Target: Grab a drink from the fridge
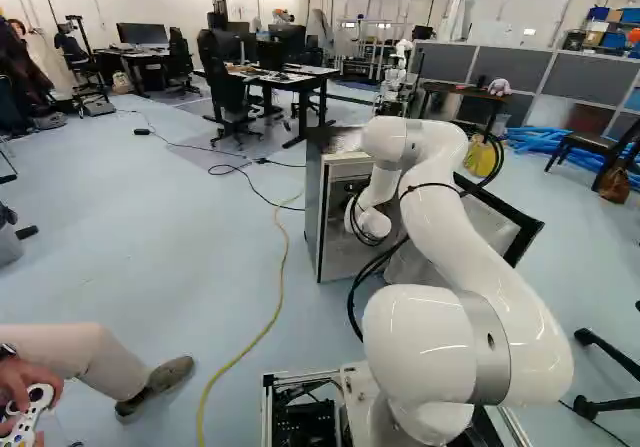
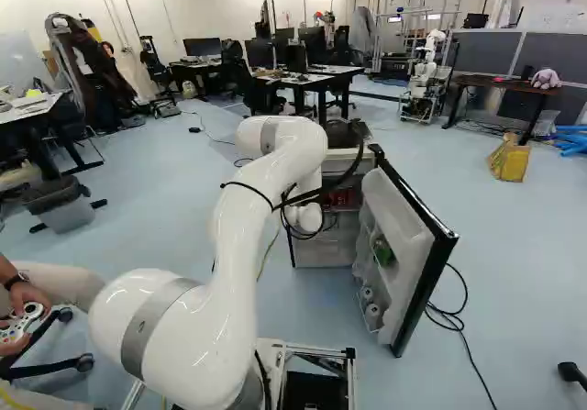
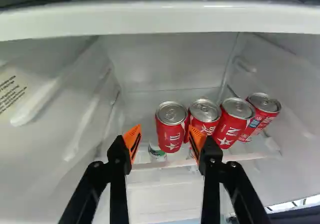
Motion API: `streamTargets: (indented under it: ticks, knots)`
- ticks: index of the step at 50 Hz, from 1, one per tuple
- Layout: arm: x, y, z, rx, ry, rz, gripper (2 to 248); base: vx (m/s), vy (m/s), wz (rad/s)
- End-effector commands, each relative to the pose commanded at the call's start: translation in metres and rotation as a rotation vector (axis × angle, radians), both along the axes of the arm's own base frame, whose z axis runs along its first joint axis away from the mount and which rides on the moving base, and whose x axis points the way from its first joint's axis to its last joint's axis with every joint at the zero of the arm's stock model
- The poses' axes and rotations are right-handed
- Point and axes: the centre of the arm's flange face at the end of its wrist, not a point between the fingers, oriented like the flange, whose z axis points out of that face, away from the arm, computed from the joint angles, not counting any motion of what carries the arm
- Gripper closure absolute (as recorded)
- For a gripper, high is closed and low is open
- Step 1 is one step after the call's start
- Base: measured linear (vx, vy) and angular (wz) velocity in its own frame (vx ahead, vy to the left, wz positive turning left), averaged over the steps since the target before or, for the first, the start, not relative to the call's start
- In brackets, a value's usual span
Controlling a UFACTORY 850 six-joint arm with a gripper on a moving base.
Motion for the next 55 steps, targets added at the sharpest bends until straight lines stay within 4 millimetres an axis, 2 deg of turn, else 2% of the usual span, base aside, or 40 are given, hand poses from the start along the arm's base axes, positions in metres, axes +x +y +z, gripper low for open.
streamTargets:
  ticks: [55]
  knots:
    - [0.027, -0.001, -0.009, -0.01, -0.045, 0.008, 102, 0.0, 0.0, 0.0]
